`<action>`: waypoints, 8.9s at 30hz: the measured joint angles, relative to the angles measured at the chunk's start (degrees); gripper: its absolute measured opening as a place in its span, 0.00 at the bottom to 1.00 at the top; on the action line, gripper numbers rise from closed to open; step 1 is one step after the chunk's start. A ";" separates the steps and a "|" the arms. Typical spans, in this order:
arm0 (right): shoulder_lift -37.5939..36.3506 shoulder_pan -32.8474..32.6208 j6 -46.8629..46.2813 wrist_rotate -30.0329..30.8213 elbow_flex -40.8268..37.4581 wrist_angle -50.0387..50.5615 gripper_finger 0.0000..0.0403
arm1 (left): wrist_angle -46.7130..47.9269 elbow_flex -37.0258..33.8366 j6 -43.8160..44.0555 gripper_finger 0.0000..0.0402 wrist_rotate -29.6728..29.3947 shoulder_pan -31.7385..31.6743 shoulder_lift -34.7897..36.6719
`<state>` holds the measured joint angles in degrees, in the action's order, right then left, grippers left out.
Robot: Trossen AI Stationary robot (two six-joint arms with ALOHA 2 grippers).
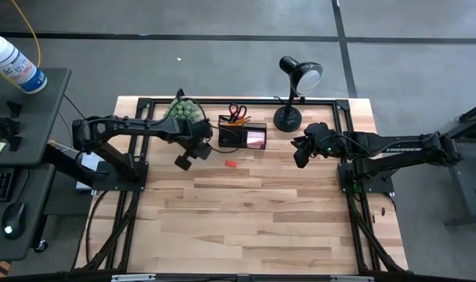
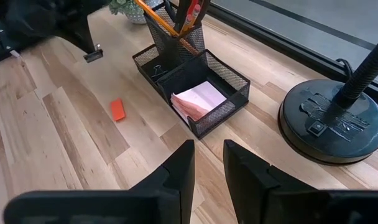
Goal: Pick and place office supplies into organizer
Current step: Put the binder clip into the desk organizer, then put the orange eraser into the desk organizer
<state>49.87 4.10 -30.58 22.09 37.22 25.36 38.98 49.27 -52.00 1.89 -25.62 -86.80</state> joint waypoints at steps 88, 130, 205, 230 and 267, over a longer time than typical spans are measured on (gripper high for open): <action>-0.02 0.00 3.57 -3.61 -0.01 -0.02 0.19 | -8.94 20.14 12.37 0.27 -18.34 12.21 -15.37; -0.02 0.00 3.92 -3.39 -0.01 -0.02 0.19 | 0.96 31.20 2.75 0.25 -5.52 13.26 -27.04; -0.01 -0.02 5.10 -2.97 -0.01 -0.07 0.19 | 10.67 41.10 18.73 0.53 -7.73 13.59 -35.03; 0.00 -0.01 4.93 -2.97 -0.01 -0.09 0.19 | 19.62 46.72 14.30 0.03 -14.63 13.66 -38.27; 0.00 0.00 5.12 -3.02 -0.01 -0.04 0.19 | 29.07 62.74 13.28 0.03 -9.72 1.26 -38.03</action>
<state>49.87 4.10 -25.46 19.07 37.21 25.32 68.05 112.01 -38.72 -7.84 -24.36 -124.84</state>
